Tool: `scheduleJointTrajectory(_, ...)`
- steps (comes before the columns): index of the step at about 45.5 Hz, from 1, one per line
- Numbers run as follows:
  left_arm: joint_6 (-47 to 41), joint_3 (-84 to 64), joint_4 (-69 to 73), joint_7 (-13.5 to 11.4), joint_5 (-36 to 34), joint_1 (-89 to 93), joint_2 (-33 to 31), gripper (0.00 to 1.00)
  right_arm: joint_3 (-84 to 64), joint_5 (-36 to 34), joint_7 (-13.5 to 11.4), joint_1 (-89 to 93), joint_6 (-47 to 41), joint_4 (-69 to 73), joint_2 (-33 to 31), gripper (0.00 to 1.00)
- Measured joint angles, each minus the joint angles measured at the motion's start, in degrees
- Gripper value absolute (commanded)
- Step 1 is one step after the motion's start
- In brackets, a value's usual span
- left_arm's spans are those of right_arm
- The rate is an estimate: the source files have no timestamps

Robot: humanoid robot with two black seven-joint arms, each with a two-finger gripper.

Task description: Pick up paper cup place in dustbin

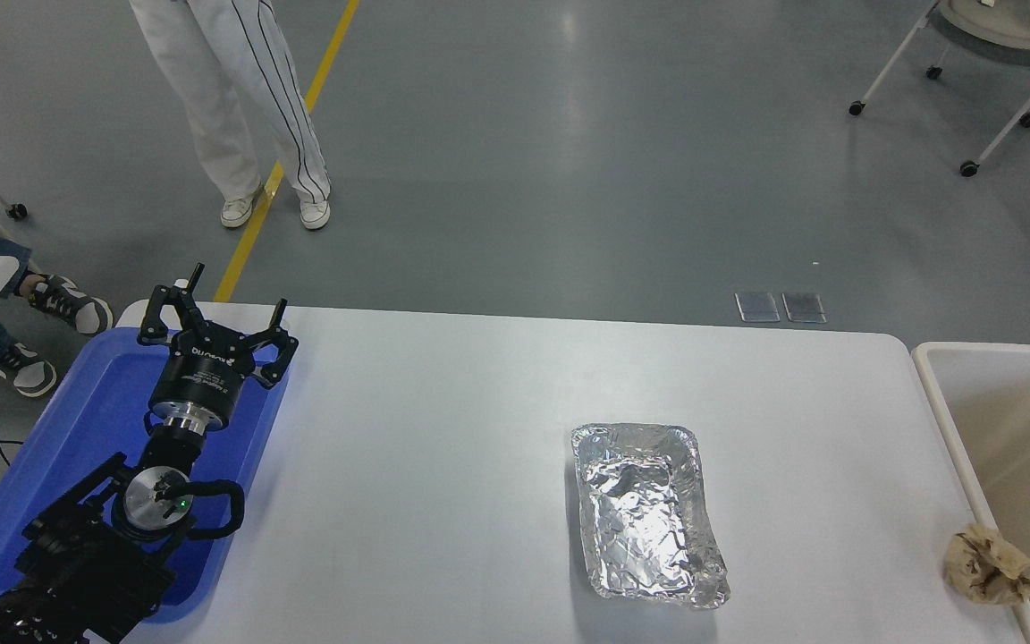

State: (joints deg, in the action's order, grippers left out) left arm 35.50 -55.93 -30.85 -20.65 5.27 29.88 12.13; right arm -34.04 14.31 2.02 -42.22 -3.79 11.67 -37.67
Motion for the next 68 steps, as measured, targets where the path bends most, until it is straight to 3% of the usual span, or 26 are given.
scheduleJointTrajectory(6,0.0,0.0,0.0,0.0,0.0,0.0,0.0,1.00,0.1,0.0,0.0,0.6,1.2,0.0,0.1,0.84)
scheduleJointTrajectory(10,0.0,0.0,0.0,0.0,0.0,0.0,0.0,1.00,0.1,-0.1,0.0,0.8,2.2,0.0,0.1,0.98)
scheduleJointTrajectory(68,0.0,0.0,0.0,0.0,0.0,0.0,0.0,1.00,0.3,-0.5,0.0,1.8,5.1,1.6,1.0,0.99)
